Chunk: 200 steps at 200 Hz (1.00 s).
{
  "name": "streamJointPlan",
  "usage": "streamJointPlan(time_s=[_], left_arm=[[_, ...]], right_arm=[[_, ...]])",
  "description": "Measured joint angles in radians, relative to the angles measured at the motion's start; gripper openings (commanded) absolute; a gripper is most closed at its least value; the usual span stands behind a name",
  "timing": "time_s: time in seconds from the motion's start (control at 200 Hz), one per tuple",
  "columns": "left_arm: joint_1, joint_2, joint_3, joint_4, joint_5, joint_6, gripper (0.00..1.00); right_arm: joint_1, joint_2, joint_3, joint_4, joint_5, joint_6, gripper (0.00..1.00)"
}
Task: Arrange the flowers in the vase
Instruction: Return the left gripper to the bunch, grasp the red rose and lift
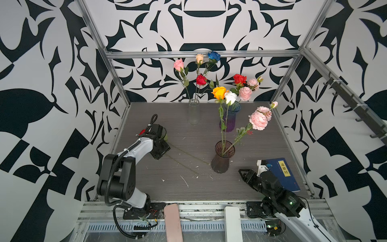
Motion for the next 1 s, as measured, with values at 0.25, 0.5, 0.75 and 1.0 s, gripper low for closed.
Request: streamJointPlan(time_s=[0.25, 0.5, 0.75, 1.0], left_arm=[[0.003, 0.175, 0.127, -0.064, -0.090, -0.025, 0.47], [0.022, 0.195, 0.134, -0.069, -0.111, -0.060, 0.00], [0.039, 0.062, 0.098, -0.111, -0.129, -0.070, 0.00], [-0.010, -0.351, 0.228, -0.135, -0.121, -0.080, 0.00]], right_arm=[[-0.002, -0.016, 0.000, -0.010, 0.000, 0.000, 0.50], [-0.002, -0.017, 0.000, -0.014, 0.000, 0.000, 0.49], [-0.002, -0.017, 0.000, -0.014, 0.000, 0.000, 0.49], [-0.002, -0.017, 0.000, -0.014, 0.000, 0.000, 0.49]])
